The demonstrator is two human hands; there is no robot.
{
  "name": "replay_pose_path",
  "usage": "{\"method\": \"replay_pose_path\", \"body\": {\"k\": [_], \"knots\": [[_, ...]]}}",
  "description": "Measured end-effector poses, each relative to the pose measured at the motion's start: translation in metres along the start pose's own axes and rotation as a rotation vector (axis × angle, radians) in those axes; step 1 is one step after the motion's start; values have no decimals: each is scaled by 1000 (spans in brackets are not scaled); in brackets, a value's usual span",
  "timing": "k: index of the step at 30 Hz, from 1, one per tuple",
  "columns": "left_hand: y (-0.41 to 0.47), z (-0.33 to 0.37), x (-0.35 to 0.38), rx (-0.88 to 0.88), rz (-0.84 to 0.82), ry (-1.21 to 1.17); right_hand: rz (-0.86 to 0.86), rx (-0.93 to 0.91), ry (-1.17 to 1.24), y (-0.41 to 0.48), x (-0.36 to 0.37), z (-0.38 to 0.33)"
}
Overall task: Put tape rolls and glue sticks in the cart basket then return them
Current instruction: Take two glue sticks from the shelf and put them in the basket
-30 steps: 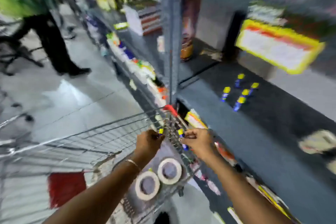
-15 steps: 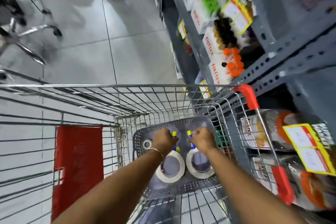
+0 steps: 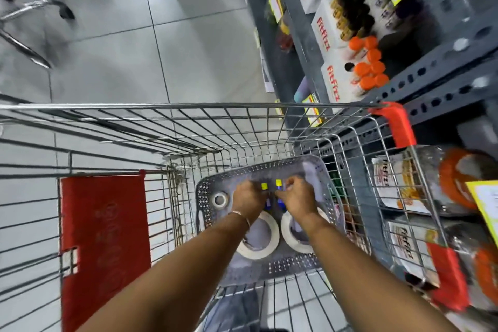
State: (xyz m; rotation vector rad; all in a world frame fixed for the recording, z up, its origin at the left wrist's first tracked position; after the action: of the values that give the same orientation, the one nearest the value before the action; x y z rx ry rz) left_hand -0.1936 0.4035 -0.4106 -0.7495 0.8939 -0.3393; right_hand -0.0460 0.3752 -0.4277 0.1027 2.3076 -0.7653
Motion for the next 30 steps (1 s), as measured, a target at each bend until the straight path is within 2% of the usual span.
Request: {"method": "replay_pose_path", "body": {"k": [3, 7, 12, 15, 21, 30], "knots": [[-8, -12, 0, 61, 16, 63, -45, -42, -162, -4, -17, 0], [-35, -32, 16, 244, 70, 467, -265, -229, -607, -16, -37, 0], [-62, -52, 42, 198, 35, 619, -453, -443, -911, -45, -29, 16], [-69, -58, 52, 204, -6, 693, -575, -466, -1045, -54, -19, 32], [-69, -56, 58, 186, -23, 709, -521, -553, -1229, -56, -17, 25], [-70, -55, 53, 229, -17, 693, -487, -524, -1196, -64, -13, 21]]}}
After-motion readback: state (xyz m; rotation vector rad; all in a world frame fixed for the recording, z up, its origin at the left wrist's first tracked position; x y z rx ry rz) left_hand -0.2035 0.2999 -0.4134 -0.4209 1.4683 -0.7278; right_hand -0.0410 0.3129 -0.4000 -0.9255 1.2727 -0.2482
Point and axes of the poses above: each hand's wrist, its own y-axis towards the middle knuckle, its own x-axis out of the palm, z = x × y, the point moved 6 cm from there along y, towards the middle knuckle, and after that the axes turned 8 degrees about -x, right-handed, at the moved point
